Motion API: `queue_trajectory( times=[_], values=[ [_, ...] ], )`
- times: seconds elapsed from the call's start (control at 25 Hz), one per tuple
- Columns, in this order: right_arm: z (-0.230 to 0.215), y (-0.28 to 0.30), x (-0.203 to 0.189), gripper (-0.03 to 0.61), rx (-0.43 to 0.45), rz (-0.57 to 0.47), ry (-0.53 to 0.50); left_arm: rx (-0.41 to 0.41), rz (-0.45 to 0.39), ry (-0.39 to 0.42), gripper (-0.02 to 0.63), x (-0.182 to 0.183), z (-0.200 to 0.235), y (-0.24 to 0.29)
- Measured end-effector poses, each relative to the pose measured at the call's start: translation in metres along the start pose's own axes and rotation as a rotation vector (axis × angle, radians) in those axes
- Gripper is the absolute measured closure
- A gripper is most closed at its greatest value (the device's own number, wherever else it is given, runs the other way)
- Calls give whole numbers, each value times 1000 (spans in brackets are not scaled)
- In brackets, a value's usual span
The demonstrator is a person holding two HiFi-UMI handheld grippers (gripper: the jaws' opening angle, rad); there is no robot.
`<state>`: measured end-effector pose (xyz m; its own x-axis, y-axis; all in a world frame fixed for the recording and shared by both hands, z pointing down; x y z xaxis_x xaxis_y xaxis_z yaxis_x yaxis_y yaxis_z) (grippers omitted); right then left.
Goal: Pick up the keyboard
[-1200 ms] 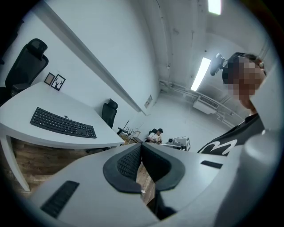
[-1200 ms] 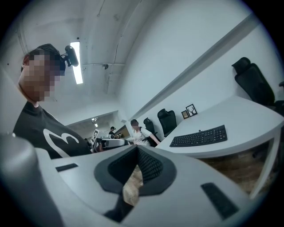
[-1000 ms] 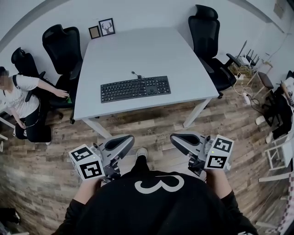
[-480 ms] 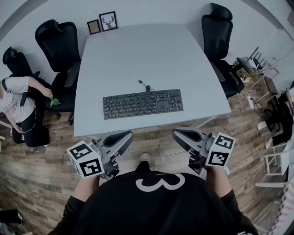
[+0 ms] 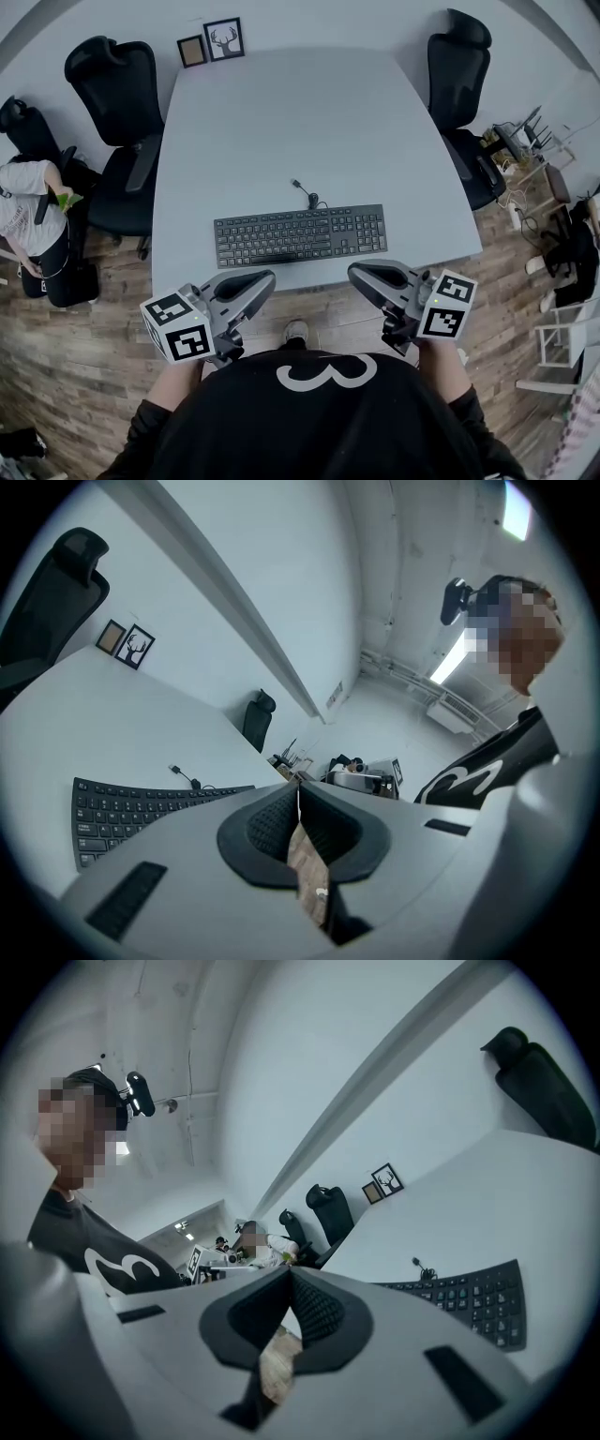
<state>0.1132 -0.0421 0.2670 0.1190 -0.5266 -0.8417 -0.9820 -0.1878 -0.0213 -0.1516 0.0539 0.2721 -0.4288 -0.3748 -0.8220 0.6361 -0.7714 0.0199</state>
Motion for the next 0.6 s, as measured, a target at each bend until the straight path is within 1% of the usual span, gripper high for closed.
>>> queue_trajectory(
  times=[0.2, 0.36, 0.48, 0.6],
  values=[
    [-21, 19, 2, 569, 24, -4, 52, 19, -19, -30, 600, 9, 28, 3],
    [-35, 27, -2, 568, 23, 23, 71, 43, -13, -39, 598, 11, 46, 5],
    [-49, 24, -8, 566, 3, 36, 96, 81, 6, -47, 597, 8, 63, 4],
    [-67, 17, -13, 564, -40, 38, 122, 112, 27, -55, 593, 5, 80, 1]
  ],
)
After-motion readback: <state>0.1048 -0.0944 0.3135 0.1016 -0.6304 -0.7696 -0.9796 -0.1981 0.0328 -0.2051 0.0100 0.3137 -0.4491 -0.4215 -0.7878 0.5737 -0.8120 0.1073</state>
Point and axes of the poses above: the fingertips, and each gripper's own axes: y forward along the fingers, z to its left, x out of its top, the point moved 9 cm from there along -y, backward along the fingers, and after that the axes turned 9 degrees about -z, right-handed, at the moved point
